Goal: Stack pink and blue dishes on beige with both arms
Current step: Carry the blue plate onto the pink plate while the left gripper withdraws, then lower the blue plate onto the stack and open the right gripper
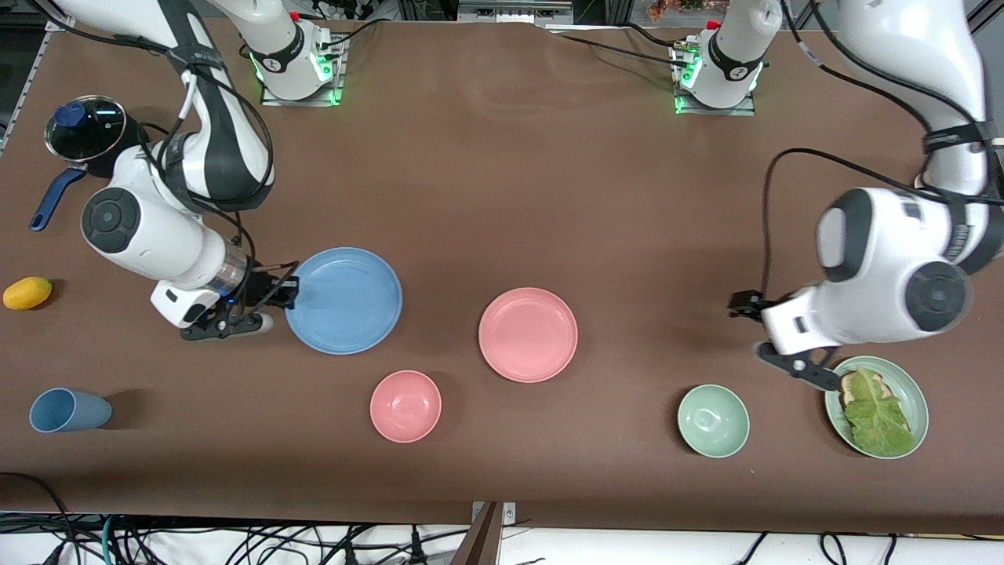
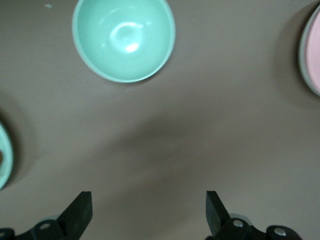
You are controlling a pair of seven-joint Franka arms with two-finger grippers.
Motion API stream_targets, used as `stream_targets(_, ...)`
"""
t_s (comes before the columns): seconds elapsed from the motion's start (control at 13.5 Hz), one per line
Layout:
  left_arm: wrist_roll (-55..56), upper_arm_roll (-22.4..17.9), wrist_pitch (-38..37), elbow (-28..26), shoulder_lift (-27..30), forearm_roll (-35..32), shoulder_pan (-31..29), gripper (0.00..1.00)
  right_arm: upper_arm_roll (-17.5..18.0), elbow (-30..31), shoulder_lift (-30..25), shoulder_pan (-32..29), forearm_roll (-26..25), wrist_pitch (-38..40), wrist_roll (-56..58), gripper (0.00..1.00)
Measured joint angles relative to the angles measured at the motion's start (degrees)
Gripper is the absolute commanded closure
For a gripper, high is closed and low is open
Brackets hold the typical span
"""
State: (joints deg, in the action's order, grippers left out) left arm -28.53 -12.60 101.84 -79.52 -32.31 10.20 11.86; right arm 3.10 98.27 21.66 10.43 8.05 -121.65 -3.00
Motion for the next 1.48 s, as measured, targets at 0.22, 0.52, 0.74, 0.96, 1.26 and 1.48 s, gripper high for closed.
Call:
stream_targets(0.22,-6.9,0.1,-2.0,0.5,0.9,0.0,-6.4,0.00,0.4,-3.2,3.5,6.0,0.2,-0.1,-10.3,1.00)
stream_targets(0.52,-0.2,0.9,-7.0,0.7,4.6,0.0,-8.4,0.00,0.4,-9.7,12.3,16.1,-2.0,-6.6,-28.0,1.00)
stream_targets(0.74,10.0,4.0,-11.2,1.0,8.6,-1.2,-9.3,0.00,0.3,-11.1,17.0,20.9,-4.0,-12.0,-38.3,1.00)
stream_targets(0.96,16.5,5.7,-13.5,1.0,11.9,-2.5,-9.3,0.00,0.3,-13.9,19.5,22.6,-4.5,-12.8,-43.9,1.00)
stream_targets(1.26,17.3,6.1,-16.4,1.0,14.7,-2.6,-9.3,0.00,0.2,-16.2,22.0,23.9,-4.5,-14.1,-47.7,1.00)
stream_targets(1.48,17.4,5.9,-16.3,1.2,15.6,-2.7,-9.5,0.00,-0.2,-18.3,24.0,24.2,-4.5,-14.8,-48.2,1.00)
